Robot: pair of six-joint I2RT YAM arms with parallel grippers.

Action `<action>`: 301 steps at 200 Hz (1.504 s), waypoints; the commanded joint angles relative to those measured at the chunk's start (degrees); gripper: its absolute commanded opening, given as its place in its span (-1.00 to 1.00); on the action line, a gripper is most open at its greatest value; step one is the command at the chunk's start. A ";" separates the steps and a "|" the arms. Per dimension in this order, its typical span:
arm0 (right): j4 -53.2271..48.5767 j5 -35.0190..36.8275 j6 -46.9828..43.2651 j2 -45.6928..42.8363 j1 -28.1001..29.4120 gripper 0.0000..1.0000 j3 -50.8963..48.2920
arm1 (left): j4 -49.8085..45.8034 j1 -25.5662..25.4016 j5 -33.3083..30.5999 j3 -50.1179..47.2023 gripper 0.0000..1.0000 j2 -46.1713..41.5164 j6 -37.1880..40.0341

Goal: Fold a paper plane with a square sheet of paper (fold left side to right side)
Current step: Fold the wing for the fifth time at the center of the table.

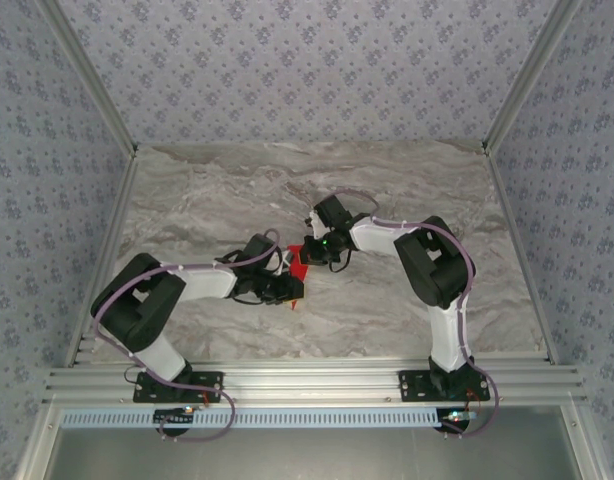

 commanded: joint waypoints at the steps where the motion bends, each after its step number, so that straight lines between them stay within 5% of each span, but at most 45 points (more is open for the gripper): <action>1: -5.17 4.45 -1.15 2.54 -0.02 -0.96 0.08 | -1.70 -0.53 -0.57 0.72 -0.53 0.82 0.87; 225: -9.00 5.47 -1.36 5.61 -0.86 -0.96 2.34 | -2.93 -0.67 -1.99 -12.81 -0.65 -8.33 -1.94; 301: -9.05 5.15 -1.41 5.45 -0.74 -0.96 2.56 | -8.68 1.97 0.76 -4.66 -0.67 -14.83 0.69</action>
